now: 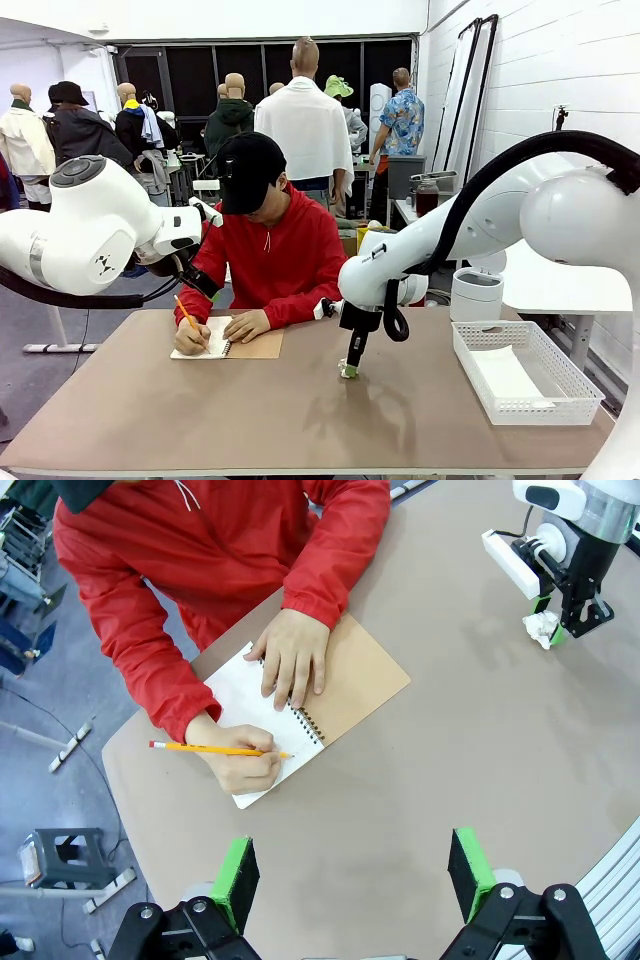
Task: Sort the paper based on its condition.
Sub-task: If a person hands you a paper, place it in the Organizing basket , and if it's crumpled, put it in the Trash can.
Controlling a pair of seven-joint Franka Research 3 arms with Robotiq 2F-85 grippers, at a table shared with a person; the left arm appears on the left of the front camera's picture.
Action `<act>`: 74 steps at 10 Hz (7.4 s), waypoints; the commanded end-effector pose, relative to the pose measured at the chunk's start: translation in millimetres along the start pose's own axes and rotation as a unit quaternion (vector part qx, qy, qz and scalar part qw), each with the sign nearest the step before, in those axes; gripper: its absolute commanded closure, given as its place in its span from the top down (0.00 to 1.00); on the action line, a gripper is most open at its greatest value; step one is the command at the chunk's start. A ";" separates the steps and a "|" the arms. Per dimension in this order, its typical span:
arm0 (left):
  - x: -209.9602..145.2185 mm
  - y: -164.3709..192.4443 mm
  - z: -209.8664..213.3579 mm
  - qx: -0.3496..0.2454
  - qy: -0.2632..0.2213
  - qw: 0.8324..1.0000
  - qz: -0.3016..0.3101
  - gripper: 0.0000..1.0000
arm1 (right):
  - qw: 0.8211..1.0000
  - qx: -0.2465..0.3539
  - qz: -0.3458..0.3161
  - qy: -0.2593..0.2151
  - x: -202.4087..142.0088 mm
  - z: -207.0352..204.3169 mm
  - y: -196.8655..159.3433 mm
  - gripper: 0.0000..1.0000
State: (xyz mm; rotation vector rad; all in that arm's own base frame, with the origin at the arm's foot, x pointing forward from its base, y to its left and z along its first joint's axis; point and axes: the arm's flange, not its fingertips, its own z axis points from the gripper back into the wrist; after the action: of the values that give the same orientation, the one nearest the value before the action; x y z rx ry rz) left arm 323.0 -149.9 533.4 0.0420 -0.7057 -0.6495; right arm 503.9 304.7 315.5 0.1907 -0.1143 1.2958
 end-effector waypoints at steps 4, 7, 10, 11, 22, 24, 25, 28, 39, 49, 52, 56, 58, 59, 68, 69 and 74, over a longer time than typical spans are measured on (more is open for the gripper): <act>0.0 0.0 0.5 0.001 -0.001 1.000 -0.001 1.00 | 0.987 -0.042 -0.143 -0.055 -55.7 141.1 13.6 0.45; 0.0 0.0 0.5 0.001 -0.001 1.000 -0.001 1.00 | 0.944 -0.149 -0.284 -0.079 -101.8 198.9 -30.3 0.45; 0.0 0.0 0.5 0.001 -0.001 1.000 -0.001 1.00 | 0.896 -0.208 -0.382 -0.093 -131.7 232.0 -60.9 0.45; 0.0 0.0 0.5 0.001 -0.001 1.000 -0.001 1.00 | 0.890 -0.212 -0.391 -0.097 -134.1 234.7 -60.1 0.45; 0.0 0.0 0.5 0.001 -0.001 1.000 -0.001 1.00 | 0.787 -0.272 -0.542 -0.117 -175.1 239.2 -122.2 0.45; 0.0 0.0 0.5 0.001 -0.001 1.000 -0.001 1.00 | 0.759 -0.271 -0.580 -0.124 -179.9 233.1 -144.4 0.45; 0.0 0.0 0.5 0.001 -0.001 1.000 -0.001 1.00 | 0.743 -0.273 -0.596 -0.133 -180.7 230.1 -156.2 0.45; 0.0 0.0 0.5 0.001 -0.001 1.000 -0.001 1.00 | 0.713 -0.278 -0.627 -0.146 -184.1 220.3 -191.4 0.45; 0.0 0.0 0.5 0.001 -0.001 1.000 -0.001 1.00 | 0.666 -0.248 -0.696 -0.106 -216.5 200.2 -245.4 0.45; 0.0 0.0 0.5 0.001 -0.001 1.000 -0.001 1.00 | 0.665 -0.222 -0.705 -0.108 -222.8 200.6 -244.6 1.00; 0.0 0.0 0.5 0.001 -0.001 1.000 -0.001 1.00 | 0.669 -0.230 -0.699 -0.108 -224.2 198.2 -244.7 1.00; 0.0 0.0 0.5 0.001 -0.001 1.000 -0.001 1.00 | 0.669 -0.230 -0.699 -0.108 -224.2 198.2 -244.7 1.00; 0.0 0.0 0.5 0.001 -0.001 1.000 -0.001 1.00 | 0.669 -0.230 -0.699 -0.108 -224.2 198.2 -244.7 1.00; 0.0 0.0 0.5 0.001 -0.001 1.000 -0.001 1.00 | 0.669 -0.230 -0.699 -0.108 -224.2 198.2 -244.7 1.00; 0.0 0.0 0.5 0.001 -0.001 1.000 -0.001 1.00 | 0.710 -0.213 -0.658 -0.132 -197.5 219.8 -198.8 1.00; 0.0 0.0 0.5 0.001 -0.001 1.000 -0.001 1.00 | 0.739 -0.198 -0.629 -0.138 -188.3 225.3 -177.7 1.00; 0.0 0.0 0.5 0.001 -0.001 1.000 -0.001 1.00 | 0.866 -0.168 -0.454 -0.122 -164.7 224.3 -69.9 1.00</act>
State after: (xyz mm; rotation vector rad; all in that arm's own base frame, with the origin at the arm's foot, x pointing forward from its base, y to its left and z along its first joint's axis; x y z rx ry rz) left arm 323.0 -149.8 533.6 0.0417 -0.7060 -0.6493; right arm 549.4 92.8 505.0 0.0539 -0.4018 0.1951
